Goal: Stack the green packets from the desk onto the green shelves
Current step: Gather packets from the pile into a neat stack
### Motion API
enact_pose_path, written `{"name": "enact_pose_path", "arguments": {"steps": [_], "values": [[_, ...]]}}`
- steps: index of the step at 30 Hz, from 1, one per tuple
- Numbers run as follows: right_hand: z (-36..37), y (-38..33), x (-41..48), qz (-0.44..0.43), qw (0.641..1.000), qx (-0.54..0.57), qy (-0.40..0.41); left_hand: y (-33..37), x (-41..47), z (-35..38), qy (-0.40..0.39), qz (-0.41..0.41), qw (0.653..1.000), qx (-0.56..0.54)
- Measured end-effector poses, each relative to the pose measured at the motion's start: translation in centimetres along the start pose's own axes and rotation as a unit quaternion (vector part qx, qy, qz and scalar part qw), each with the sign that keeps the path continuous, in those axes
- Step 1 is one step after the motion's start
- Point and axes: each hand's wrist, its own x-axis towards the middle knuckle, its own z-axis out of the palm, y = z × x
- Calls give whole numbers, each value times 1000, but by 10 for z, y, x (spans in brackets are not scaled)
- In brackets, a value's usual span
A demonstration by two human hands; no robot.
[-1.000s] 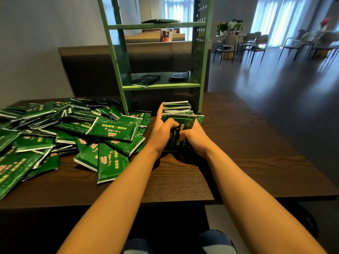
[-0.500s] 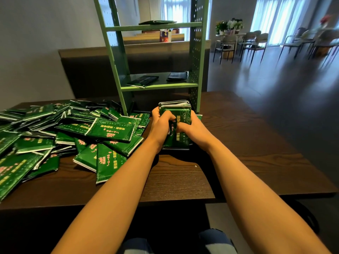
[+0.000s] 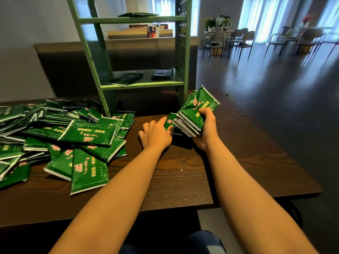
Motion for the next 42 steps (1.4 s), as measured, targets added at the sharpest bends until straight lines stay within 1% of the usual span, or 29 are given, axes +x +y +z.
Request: {"name": "enact_pose_path", "arguments": {"steps": [1,3,8,11,13,15,17,19,20,22,25,26,30,32,35,36,38,39,42], "values": [[0,1,1,3,1000,-1,3,0,0,2,4,7,1000,14],[2,1,1,8,1000,-15,0,0,1,1,1,-1,1000,-12],[7,2,1,18,999,-30,7,-3,0,-3,45,-22,990,-131],[8,4,3,18,999,-39,18,-6,1,-2,68,-6,972,-223],[8,5,5,14,998,-53,7,-7,-2,-5,90,3,953,-288],[6,5,6,15,998,-66,-7,-5,-4,-11,105,-12,925,-364],[6,6,6,19,997,-76,-23,-1,-3,-20,99,-58,881,-458],[10,8,4,23,995,-83,-46,-2,0,-30,73,-111,839,-527],[13,10,1,25,994,-90,-54,-3,-2,-35,59,-128,825,-548],[22,11,-5,26,993,-90,-68,-4,-7,-46,40,-151,807,-569],[31,14,-13,46,995,-51,-76,-5,-18,-58,3,-173,779,-603],[33,14,-16,56,995,-44,-77,-6,-20,-60,-9,-173,778,-604],[38,16,-24,77,991,-29,-108,-9,-29,-64,-46,-143,806,-573],[44,15,-28,76,990,-37,-117,-10,-32,-68,-65,-128,811,-567],[55,16,-36,47,989,-85,-115,-19,-30,-76,-105,-118,840,-519],[58,17,-39,26,987,-108,-113,-21,-29,-79,-122,-109,851,-500],[61,21,-41,-19,979,-164,-121,-25,-28,-87,-142,-83,861,-480],[63,23,-43,-38,973,-188,-130,-25,-29,-92,-137,-75,861,-485],[69,27,-45,-86,952,-248,-158,-21,-34,-95,-123,-68,835,-532]]}}
